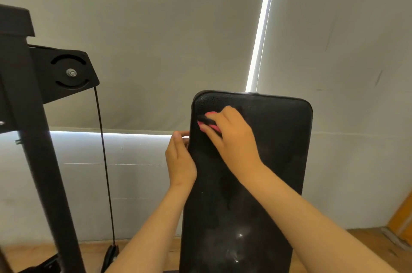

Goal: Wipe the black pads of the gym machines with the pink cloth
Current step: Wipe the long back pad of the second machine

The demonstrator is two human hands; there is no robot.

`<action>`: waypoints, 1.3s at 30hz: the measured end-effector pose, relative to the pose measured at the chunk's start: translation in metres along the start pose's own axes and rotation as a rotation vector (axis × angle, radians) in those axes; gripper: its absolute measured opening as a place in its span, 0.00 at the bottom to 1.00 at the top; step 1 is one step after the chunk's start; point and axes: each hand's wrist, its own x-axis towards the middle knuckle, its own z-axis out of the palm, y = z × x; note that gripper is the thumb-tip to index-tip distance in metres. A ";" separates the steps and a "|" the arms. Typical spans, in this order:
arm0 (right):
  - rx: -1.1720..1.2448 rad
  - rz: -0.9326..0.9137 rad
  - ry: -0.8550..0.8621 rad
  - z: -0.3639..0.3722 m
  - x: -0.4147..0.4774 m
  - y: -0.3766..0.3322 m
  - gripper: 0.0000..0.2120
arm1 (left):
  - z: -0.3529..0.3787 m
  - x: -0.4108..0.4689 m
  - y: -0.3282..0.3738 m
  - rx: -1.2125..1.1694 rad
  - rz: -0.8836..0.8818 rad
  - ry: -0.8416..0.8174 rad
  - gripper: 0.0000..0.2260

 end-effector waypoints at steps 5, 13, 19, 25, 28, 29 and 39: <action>0.022 0.028 -0.043 0.009 -0.043 -0.005 0.15 | -0.001 -0.001 0.001 0.000 0.015 -0.003 0.18; 0.092 0.041 -0.171 -0.010 -0.049 -0.007 0.19 | 0.000 -0.001 0.000 0.036 0.035 0.031 0.18; 0.013 0.080 0.070 -0.027 0.010 0.013 0.13 | 0.001 0.000 0.001 0.073 0.021 0.050 0.18; -0.173 0.000 0.052 -0.004 -0.025 0.017 0.14 | 0.002 -0.001 0.003 0.069 0.023 0.060 0.17; -0.202 -0.011 0.023 -0.002 -0.053 0.012 0.16 | 0.001 -0.001 0.003 0.085 0.022 0.065 0.17; -0.222 -0.011 -0.018 -0.001 -0.063 0.010 0.17 | 0.001 -0.001 0.003 0.093 0.025 0.067 0.17; -0.121 0.149 0.063 -0.046 -0.026 0.046 0.17 | 0.003 -0.004 0.005 0.133 0.028 0.089 0.17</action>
